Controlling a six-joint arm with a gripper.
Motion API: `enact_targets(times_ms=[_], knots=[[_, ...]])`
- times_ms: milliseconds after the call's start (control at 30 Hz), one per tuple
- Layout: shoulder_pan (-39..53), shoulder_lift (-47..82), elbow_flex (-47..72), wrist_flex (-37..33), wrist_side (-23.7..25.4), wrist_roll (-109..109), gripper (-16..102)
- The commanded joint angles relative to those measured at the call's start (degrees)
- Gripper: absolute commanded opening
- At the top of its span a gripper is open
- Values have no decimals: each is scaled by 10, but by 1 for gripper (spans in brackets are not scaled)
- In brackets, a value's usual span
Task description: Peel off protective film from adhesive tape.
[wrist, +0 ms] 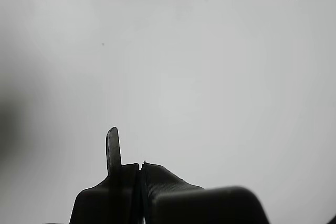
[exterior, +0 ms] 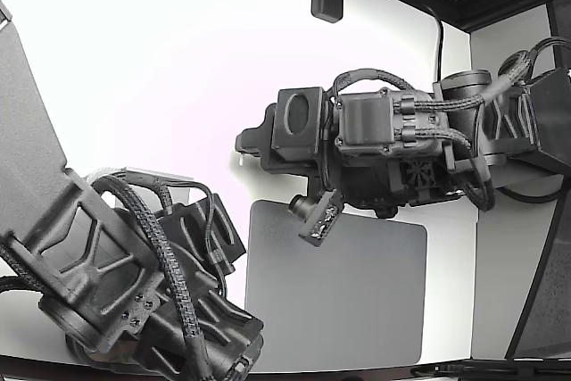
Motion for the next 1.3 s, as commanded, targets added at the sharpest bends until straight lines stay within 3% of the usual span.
enact_targets(times_ms=[0, 133, 433, 667, 833, 933, 1267], knots=[[0, -15, -33, -16, 18, -40, -11], [32, -37, -50, -16, 37, -26, -11], [43, -69, -37, -87, 61, -4, -11], [79, -120, -44, -116, 126, 54, -11], [83, -98, -35, -118, 121, 44, -11], [112, -81, -15, -141, 158, 40, -11], [165, -77, 25, -192, 208, 57, -11]])
